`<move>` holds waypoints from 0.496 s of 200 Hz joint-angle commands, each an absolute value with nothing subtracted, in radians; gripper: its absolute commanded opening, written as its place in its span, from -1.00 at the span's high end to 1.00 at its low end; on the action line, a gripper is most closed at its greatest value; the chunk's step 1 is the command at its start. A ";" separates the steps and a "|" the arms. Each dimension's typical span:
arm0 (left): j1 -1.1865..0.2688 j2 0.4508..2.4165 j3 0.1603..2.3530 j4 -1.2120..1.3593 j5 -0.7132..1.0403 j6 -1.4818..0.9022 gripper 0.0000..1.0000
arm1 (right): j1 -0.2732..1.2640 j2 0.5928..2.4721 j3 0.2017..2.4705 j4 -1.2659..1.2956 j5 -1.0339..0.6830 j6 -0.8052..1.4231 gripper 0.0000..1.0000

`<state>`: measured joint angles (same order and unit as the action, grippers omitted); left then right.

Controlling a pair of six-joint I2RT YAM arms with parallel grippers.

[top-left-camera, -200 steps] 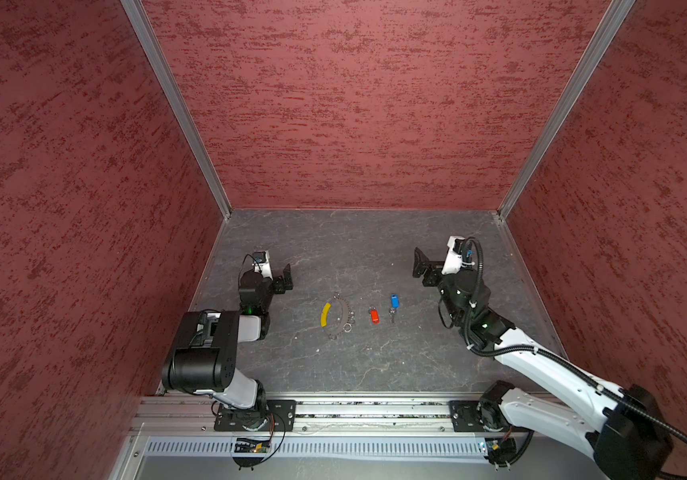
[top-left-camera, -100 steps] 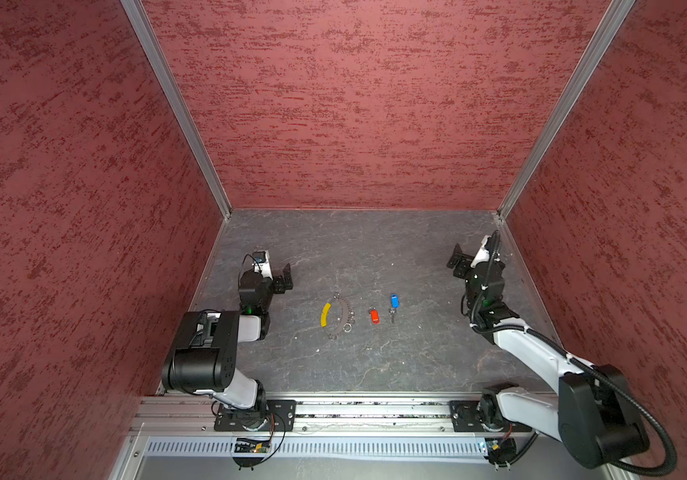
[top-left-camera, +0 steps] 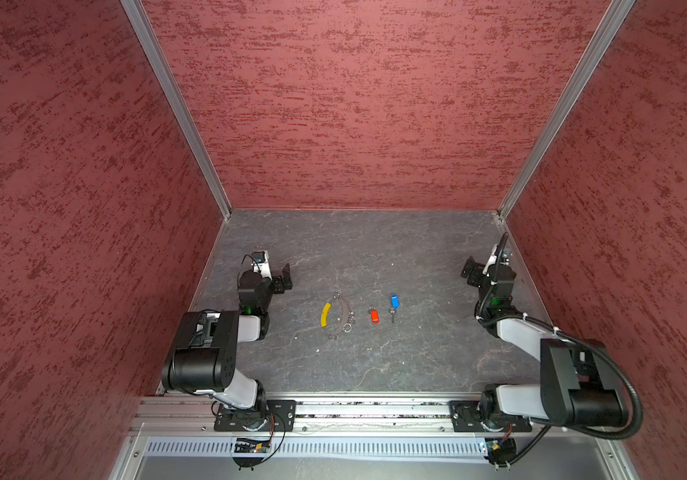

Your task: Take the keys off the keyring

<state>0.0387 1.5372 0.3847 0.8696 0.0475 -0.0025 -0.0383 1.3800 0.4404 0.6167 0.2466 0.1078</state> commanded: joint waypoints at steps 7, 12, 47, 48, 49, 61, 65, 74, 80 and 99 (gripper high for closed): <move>0.042 1.535 0.382 0.887 0.055 0.005 -0.99 | -0.069 1.437 0.417 0.809 0.093 0.081 -0.97; 0.043 1.534 0.381 0.887 0.055 0.005 -0.99 | -0.071 1.446 0.412 0.838 0.078 0.071 -0.97; 0.042 1.534 0.381 0.887 0.054 0.005 -0.99 | -0.075 1.511 0.368 0.971 0.028 0.051 -0.98; 0.042 1.534 0.382 0.887 0.055 0.005 -0.99 | -0.076 1.511 0.368 0.972 0.025 0.050 -0.98; 0.042 1.534 0.382 0.887 0.055 0.005 -0.99 | -0.076 1.511 0.367 0.971 0.024 0.050 -0.98; 0.043 1.535 0.382 0.887 0.055 0.004 -0.99 | -0.078 1.509 0.366 0.971 0.018 0.051 -0.98; 0.042 1.535 0.381 0.887 0.054 0.004 -0.99 | -0.080 1.509 0.364 0.975 0.013 0.052 -0.98; 0.042 1.535 0.382 0.887 0.054 0.005 -0.99 | -0.085 1.511 0.351 1.000 -0.004 0.050 -0.98; 0.042 1.534 0.382 0.887 0.055 0.005 -0.99 | -0.087 1.526 0.323 1.053 -0.015 0.045 -0.98; 0.042 1.534 0.380 0.887 0.055 0.003 -0.99 | -0.087 1.533 0.302 1.087 -0.016 0.041 -0.98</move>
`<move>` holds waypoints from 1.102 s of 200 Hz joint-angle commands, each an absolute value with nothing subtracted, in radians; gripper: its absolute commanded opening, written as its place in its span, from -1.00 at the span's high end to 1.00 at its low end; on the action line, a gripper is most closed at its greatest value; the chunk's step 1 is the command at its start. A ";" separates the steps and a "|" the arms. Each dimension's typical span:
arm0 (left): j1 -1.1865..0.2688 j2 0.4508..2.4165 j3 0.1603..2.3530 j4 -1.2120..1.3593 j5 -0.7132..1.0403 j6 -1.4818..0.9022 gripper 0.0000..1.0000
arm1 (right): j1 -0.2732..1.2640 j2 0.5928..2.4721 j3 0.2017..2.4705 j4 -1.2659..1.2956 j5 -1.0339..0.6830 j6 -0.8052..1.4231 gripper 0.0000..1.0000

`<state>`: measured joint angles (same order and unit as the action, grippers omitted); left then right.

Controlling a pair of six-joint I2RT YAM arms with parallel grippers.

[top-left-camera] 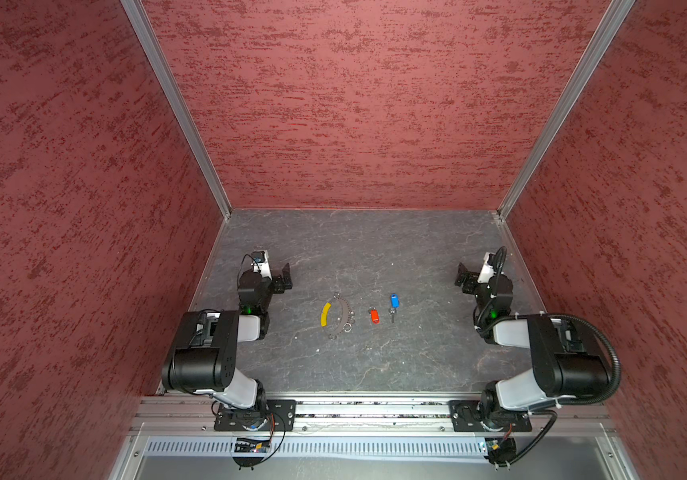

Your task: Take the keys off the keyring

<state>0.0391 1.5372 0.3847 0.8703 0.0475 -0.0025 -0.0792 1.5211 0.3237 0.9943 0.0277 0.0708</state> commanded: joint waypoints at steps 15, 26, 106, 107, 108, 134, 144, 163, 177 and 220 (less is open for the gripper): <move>0.044 1.534 0.380 0.887 0.056 0.004 -0.99 | -0.086 1.543 0.298 1.115 -0.020 0.041 -0.98; 0.044 1.534 0.380 0.888 0.056 0.005 -0.99 | -0.087 1.544 0.296 1.122 -0.019 0.042 -0.98; 0.044 1.534 0.380 0.887 0.060 0.004 -0.99 | -0.084 1.539 0.288 1.131 -0.012 0.041 -0.98; 0.044 1.534 0.380 0.887 0.060 0.004 -0.99 | -0.083 1.539 0.288 1.131 -0.012 0.041 -0.98; 0.044 1.534 0.380 0.887 0.060 0.004 -0.99 | -0.084 1.539 0.288 1.131 -0.012 0.041 -0.98; 0.045 1.535 0.380 0.887 0.060 0.005 -0.99 | -0.083 1.539 0.288 1.130 -0.012 0.041 -0.98; 0.044 1.535 0.380 0.887 0.059 0.005 -0.99 | -0.084 1.539 0.288 1.130 -0.012 0.041 -0.98; 0.045 1.534 0.380 0.887 0.060 0.004 -0.99 | -0.084 1.540 0.289 1.130 -0.012 0.041 -0.98; 0.045 1.535 0.380 0.887 0.060 0.004 -0.99 | -0.083 1.540 0.289 1.129 -0.013 0.041 -0.98; 0.045 1.534 0.380 0.887 0.060 0.005 -0.99 | -0.083 1.543 0.293 1.124 -0.012 0.041 -0.98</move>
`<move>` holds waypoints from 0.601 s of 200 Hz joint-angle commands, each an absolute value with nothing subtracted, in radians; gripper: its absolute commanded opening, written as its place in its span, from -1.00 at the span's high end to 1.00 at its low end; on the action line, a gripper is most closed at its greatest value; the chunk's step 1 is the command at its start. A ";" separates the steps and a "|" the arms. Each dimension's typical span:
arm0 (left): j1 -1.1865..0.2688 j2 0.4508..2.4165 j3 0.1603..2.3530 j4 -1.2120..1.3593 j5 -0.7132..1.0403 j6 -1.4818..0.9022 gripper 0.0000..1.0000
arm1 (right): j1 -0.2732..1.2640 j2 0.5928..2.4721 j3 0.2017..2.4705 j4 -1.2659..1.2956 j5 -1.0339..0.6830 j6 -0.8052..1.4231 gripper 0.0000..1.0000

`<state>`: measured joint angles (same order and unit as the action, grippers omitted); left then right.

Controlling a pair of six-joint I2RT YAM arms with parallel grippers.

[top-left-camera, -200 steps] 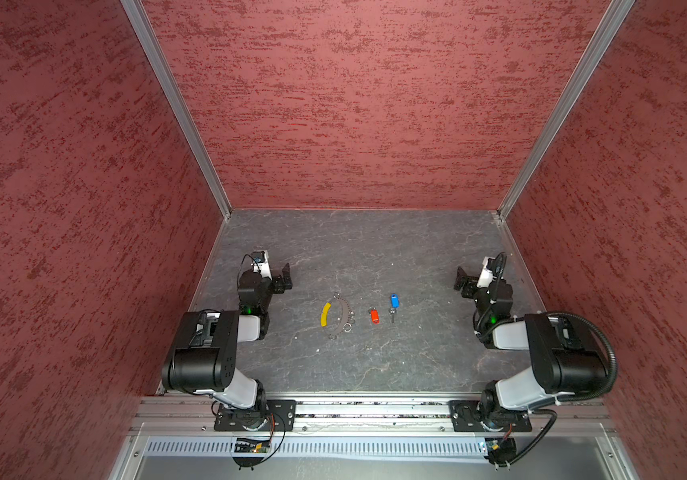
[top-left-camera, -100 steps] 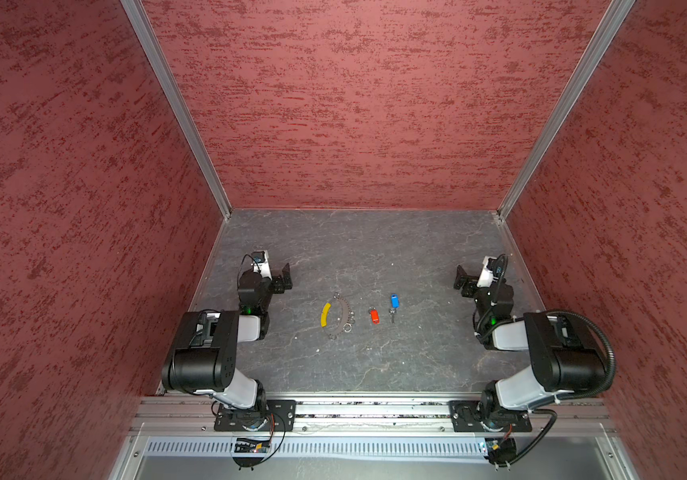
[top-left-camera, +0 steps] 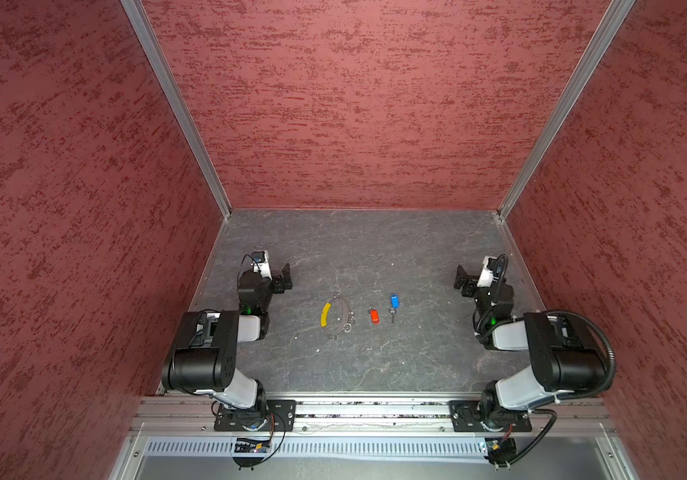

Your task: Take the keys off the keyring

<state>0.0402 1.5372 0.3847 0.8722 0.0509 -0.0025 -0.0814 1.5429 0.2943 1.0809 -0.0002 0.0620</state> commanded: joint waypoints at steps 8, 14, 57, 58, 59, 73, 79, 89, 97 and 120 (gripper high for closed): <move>0.044 1.534 0.380 0.887 0.059 0.005 -0.99 | -0.083 1.542 0.294 1.121 -0.012 0.041 -0.98; 0.045 1.535 0.381 0.887 0.060 0.004 -0.99 | -0.084 1.545 0.295 1.120 -0.012 0.040 -0.98; 0.043 1.534 0.381 0.887 0.058 0.005 -0.99 | -0.082 1.544 0.297 1.117 -0.011 0.040 -0.98; 0.044 1.534 0.381 0.887 0.058 0.005 -0.99 | -0.082 1.544 0.296 1.118 -0.011 0.040 -0.98; 0.044 1.535 0.382 0.887 0.058 0.004 -0.99 | -0.083 1.543 0.296 1.118 -0.011 0.039 -0.98; 0.044 1.535 0.380 0.887 0.058 0.005 -0.99 | -0.083 1.540 0.294 1.121 -0.011 0.039 -0.98; 0.044 1.534 0.381 0.888 0.058 0.005 -0.99 | -0.083 1.540 0.293 1.121 -0.011 0.040 -0.98; 0.043 1.534 0.380 0.887 0.058 0.004 -0.99 | -0.083 1.540 0.293 1.124 -0.012 0.039 -0.98; 0.044 1.534 0.380 0.887 0.058 0.004 -0.99 | -0.083 1.540 0.291 1.124 -0.012 0.040 -0.97; 0.044 1.534 0.381 0.887 0.058 0.003 -0.99 | -0.082 1.539 0.291 1.124 -0.012 0.040 -0.98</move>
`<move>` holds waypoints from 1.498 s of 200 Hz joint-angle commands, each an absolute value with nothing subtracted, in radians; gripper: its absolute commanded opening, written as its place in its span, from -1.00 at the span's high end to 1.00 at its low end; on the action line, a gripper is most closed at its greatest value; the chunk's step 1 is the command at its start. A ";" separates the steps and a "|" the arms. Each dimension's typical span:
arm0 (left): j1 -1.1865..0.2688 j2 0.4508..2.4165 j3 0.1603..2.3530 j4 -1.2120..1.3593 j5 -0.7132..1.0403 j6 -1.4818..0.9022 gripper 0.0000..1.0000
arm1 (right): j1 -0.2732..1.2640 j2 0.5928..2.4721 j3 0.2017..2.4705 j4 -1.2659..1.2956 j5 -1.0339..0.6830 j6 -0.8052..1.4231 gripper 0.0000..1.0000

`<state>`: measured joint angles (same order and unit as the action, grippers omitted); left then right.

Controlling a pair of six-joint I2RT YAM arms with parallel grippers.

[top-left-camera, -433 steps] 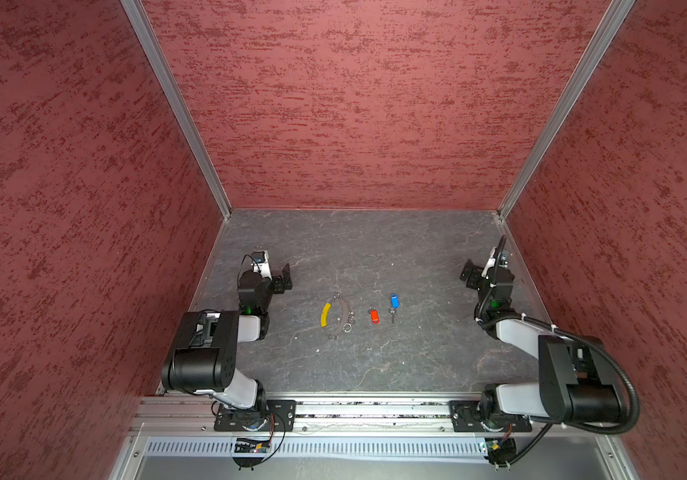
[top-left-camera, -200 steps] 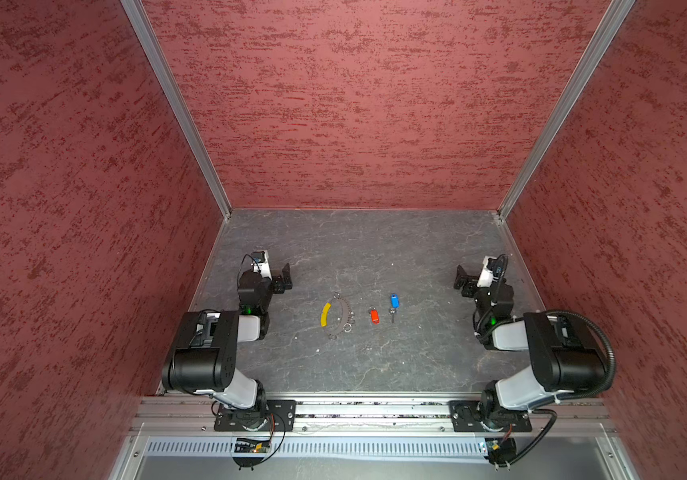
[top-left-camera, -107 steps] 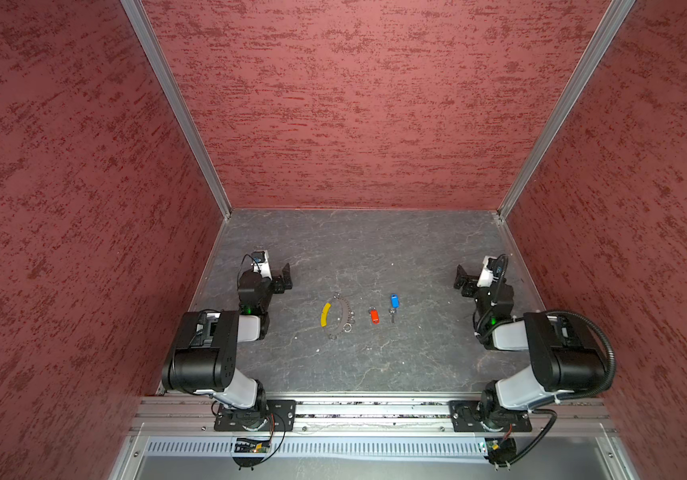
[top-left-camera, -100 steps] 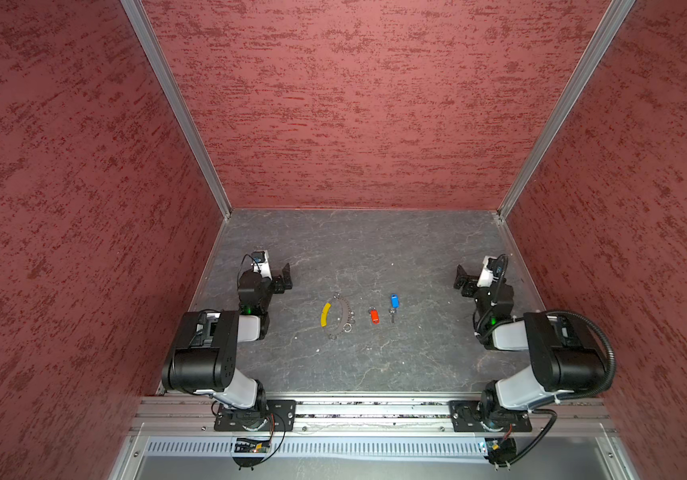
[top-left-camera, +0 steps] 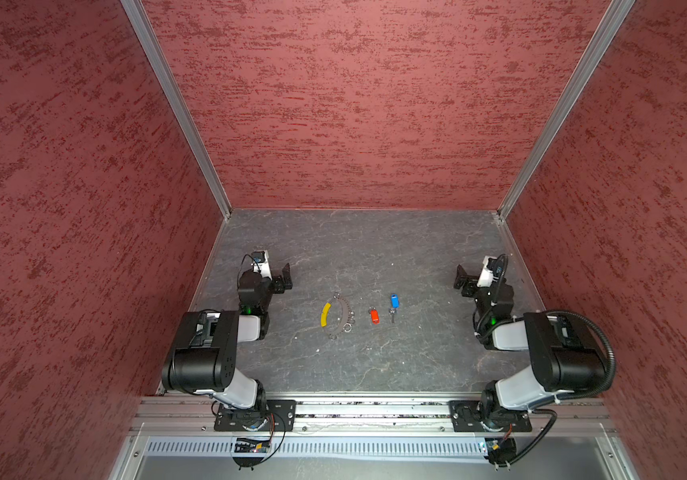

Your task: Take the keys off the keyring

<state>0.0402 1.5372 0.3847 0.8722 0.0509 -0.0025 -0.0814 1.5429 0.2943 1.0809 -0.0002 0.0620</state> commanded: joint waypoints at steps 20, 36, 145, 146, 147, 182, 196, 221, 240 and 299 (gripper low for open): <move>0.044 1.535 0.382 0.887 0.058 0.005 -0.99 | -0.083 1.539 0.291 1.126 -0.012 0.041 -0.98; 0.043 1.534 0.381 0.887 0.058 0.003 -0.99 | -0.083 1.540 0.291 1.126 -0.012 0.041 -0.98; 0.045 1.535 0.379 0.887 0.062 0.002 -0.99 | -0.082 1.096 0.445 0.651 -0.004 0.038 -0.98; 0.045 1.535 0.380 0.887 0.062 0.003 -0.99 | -0.082 1.099 0.439 0.654 0.005 0.041 -0.98; 0.045 1.534 0.380 0.887 0.062 0.003 -0.99 | -0.081 1.102 0.433 0.658 0.012 0.043 -0.98; 0.046 1.535 0.379 0.887 0.063 0.003 -0.99 | -0.085 1.305 0.236 0.997 0.066 0.074 -0.98; 0.047 1.534 0.380 0.888 0.063 0.003 -0.99 | -0.089 1.349 0.249 1.044 0.033 0.066 -0.98; 0.046 1.536 0.380 0.887 0.062 0.003 -0.99 | -0.091 1.539 0.271 1.173 -0.057 0.037 -0.98; 0.045 1.535 0.380 0.887 0.062 0.003 -0.99 | -0.092 1.538 0.286 1.130 -0.025 0.050 -0.98; 0.045 1.534 0.380 0.887 0.061 0.003 -0.99 | -0.092 1.540 0.282 1.143 -0.022 0.046 -0.98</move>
<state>0.0402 1.5372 0.3847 0.8738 0.0517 -0.0025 -0.0868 1.5452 0.2684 1.0798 -0.0154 0.0666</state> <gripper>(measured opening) 0.994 0.989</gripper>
